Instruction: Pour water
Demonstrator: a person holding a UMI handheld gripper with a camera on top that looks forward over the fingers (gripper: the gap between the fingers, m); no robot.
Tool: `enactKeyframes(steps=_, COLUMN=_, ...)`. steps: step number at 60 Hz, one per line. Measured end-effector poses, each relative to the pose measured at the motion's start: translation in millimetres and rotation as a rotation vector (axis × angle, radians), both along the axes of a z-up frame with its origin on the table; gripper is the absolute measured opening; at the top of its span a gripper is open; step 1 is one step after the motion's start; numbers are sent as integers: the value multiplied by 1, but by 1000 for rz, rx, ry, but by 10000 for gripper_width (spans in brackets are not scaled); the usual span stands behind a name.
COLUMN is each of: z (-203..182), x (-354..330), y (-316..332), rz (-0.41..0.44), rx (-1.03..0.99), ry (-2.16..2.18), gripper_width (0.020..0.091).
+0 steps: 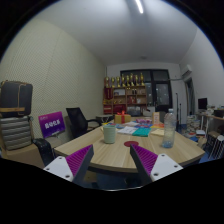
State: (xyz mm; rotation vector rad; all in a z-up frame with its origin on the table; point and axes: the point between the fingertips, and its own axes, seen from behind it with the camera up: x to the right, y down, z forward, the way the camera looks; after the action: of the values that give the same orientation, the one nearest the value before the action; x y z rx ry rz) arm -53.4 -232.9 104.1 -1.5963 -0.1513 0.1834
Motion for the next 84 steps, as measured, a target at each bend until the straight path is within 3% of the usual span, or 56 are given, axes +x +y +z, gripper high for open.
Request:
enactKeyframes(steps=11, z=5, x=23, y=-1, rz=-35, rx=6, ry=0, gripper_width=830)
enactKeyframes(steps=21, z=24, x=98, y=16, rz=-80, rx=49, ry=4, gripper_width=834)
enactKeyframes(steps=31, z=45, x=180, y=65, rz=-126, rx=110, ry=-7, gripper_width=829)
enactKeyframes(steps=42, z=51, x=262, y=142, rz=-247, rx=119, ry=-32, gripper_width=833)
enactKeyframes(steps=65, z=23, x=299, y=262, rz=-357, rx=30, ry=-98, gripper_width=833)
enactKeyframes(steps=84, z=-1, x=299, y=330, rz=-352, rx=-33, ry=-74, gripper_width=811)
